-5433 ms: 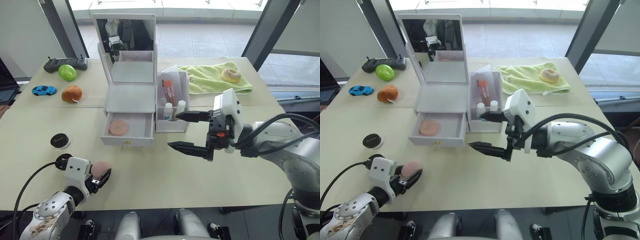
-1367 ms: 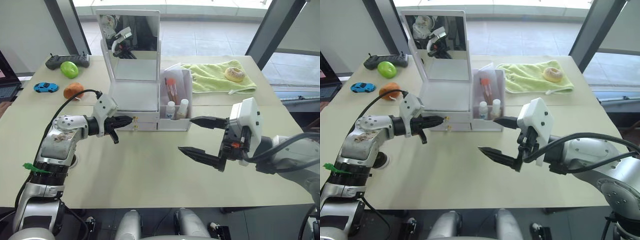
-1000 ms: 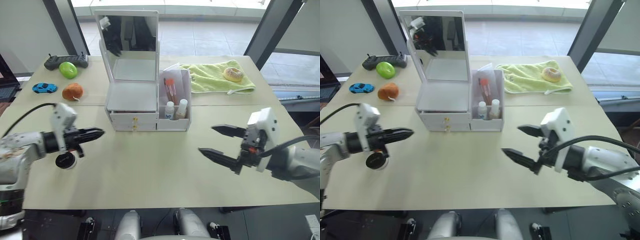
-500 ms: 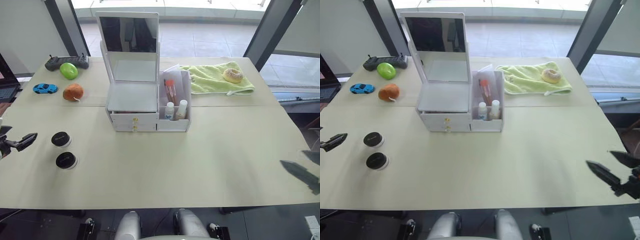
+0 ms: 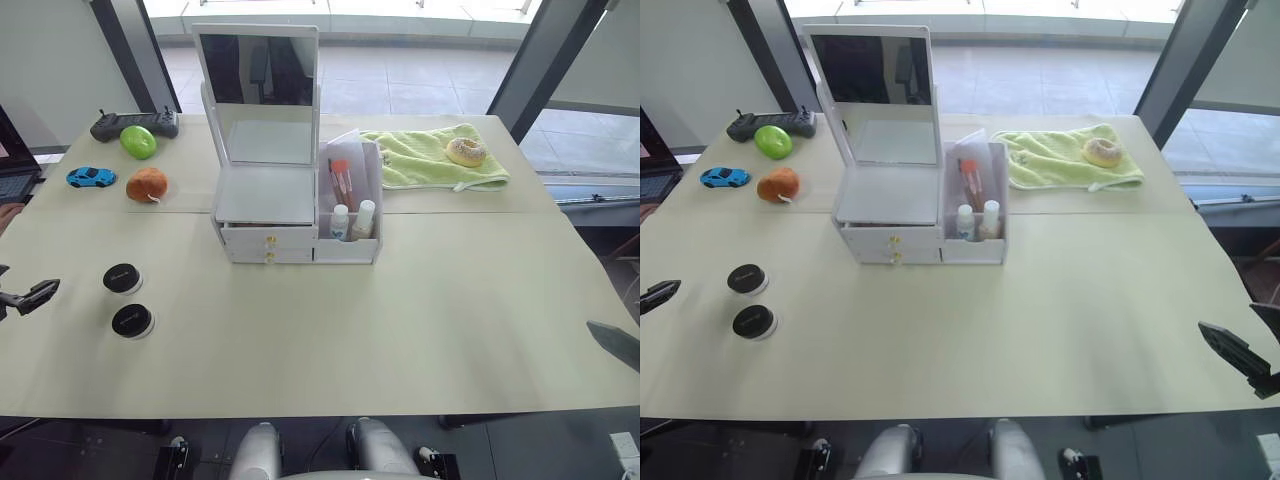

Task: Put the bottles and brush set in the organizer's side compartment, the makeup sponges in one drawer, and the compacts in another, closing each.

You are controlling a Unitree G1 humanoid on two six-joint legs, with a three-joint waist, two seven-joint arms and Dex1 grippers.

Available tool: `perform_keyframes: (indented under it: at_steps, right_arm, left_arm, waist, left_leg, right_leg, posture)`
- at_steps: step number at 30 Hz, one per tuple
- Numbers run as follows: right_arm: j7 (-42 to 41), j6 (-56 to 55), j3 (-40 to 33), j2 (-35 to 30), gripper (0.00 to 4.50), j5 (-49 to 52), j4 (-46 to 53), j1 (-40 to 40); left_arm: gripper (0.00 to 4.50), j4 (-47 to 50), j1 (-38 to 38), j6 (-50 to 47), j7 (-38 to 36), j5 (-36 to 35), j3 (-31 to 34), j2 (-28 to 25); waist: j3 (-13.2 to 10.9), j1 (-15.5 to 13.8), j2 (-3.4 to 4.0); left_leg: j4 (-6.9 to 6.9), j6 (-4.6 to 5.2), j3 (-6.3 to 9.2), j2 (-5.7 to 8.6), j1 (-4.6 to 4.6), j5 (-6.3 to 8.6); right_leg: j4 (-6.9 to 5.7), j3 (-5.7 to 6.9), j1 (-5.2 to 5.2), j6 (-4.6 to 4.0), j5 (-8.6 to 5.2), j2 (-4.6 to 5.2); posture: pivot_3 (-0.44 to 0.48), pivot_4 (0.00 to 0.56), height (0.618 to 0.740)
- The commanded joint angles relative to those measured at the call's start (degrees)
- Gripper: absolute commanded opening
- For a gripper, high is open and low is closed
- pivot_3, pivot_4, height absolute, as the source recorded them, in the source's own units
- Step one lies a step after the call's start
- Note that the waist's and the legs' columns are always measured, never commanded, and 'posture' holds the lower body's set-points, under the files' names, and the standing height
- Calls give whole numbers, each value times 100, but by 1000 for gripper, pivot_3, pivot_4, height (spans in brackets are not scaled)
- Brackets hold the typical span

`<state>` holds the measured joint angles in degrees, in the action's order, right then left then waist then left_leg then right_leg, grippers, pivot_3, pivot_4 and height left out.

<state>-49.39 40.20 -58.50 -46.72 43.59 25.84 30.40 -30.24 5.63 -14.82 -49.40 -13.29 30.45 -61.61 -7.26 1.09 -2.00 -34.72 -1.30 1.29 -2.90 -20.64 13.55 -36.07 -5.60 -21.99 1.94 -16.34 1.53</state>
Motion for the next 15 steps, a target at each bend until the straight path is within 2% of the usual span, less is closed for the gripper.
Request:
perform_keyframes:
  at_steps: [1,3,6,10,13,15]
  right_arm:
    - [128,182,61,-158,4500,157,338,-133]
    - [217,358,202,-247,4500,284,585,-246]
    - [468,649,597,-461,4500,589,1052,-608]
    - [1098,935,1725,-730,4500,1210,1561,-1788]
    - [1598,1045,3167,-564,4500,1393,1690,-3181]
    - [1733,1104,3752,-461,4500,1375,1642,-3744]
  left_arm:
    - [4456,218,-82,71,-2,-21,118,-132]
    - [4456,490,-188,-20,-97,-152,155,-33]
    - [4456,1339,-337,-486,-302,-711,276,318]
    - [4456,2779,-666,-1256,-353,-1389,21,971]
    - [4456,4086,-1140,-1599,202,-1681,-450,1918]
    - [4456,4785,-1449,-1681,691,-1697,-720,2549]
  waist:
    - [0,6,0]
    - [0,9,1]
    - [1,8,7]
    - [2,17,7]
    - [9,65,19]
    - [12,101,27]
  left_leg:
    - [0,0,0,0,0,0]
    - [1,0,0,-1,0,0]
    - [0,0,-2,-2,0,0]
    - [-5,0,-3,-4,-20,0]
    - [-11,1,0,-3,-29,-1]
    - [-15,1,7,4,-40,-1]
  right_leg:
    - [0,0,0,0,0,0]
    - [-3,0,-1,0,0,0]
    - [-4,-1,1,-1,1,2]
    - [-5,-1,10,0,2,1]
    - [-7,-4,11,-1,4,-2]
    - [-3,-11,13,-5,14,-1]
  posture:
    - [0,150,740]
    - [0,150,740]
    - [0,150,740]
    - [0,150,740]
    - [0,150,740]
    - [0,150,740]
